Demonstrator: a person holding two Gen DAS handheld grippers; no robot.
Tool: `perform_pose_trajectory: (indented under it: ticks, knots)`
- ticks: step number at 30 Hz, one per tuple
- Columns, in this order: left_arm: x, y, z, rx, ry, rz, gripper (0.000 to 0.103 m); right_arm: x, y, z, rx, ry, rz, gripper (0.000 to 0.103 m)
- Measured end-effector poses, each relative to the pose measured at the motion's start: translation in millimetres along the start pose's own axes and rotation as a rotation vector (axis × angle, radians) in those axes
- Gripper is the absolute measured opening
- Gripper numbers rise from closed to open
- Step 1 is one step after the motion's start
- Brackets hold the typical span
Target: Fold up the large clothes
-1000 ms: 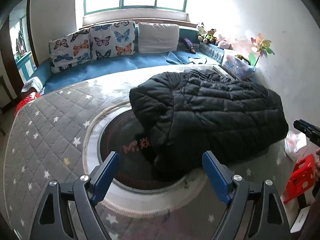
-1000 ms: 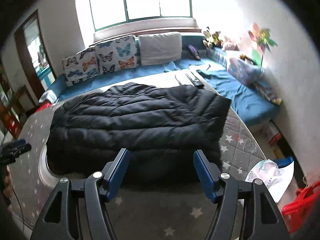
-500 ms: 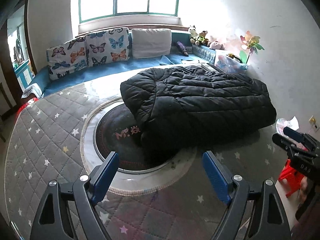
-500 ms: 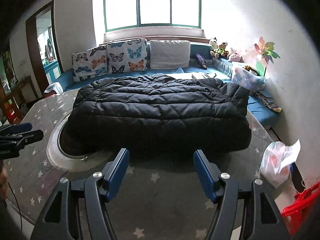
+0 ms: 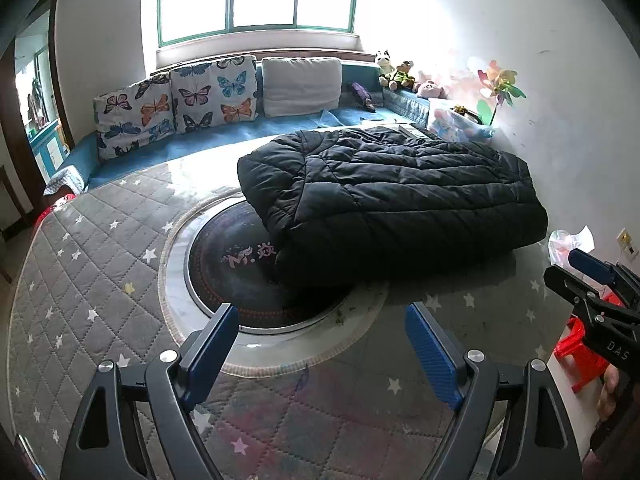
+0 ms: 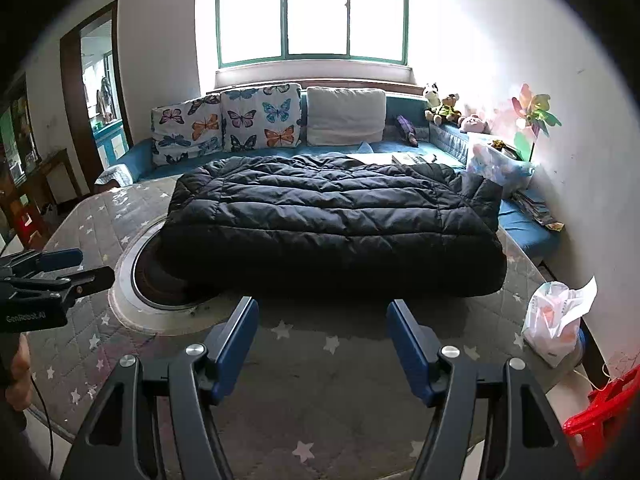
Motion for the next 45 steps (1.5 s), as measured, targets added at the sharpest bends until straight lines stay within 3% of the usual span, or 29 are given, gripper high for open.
perform_pose_trajectory:
  ticks: [45]
  knots:
    - [-7,6,-6,0.014,-0.009,-0.048,0.091,9,5,-3,0.018,-0.008,-0.014,0.073]
Point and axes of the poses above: each gripper's, at about its wrist camera, not at the fingertips, and z roughly against the way its jaws point, x to its left, y to its underside, the point moved 5 cm from there along -z, roughly the way its jaws point, and after that the axes turned 14 degrees about z, right-handed, at the moved point
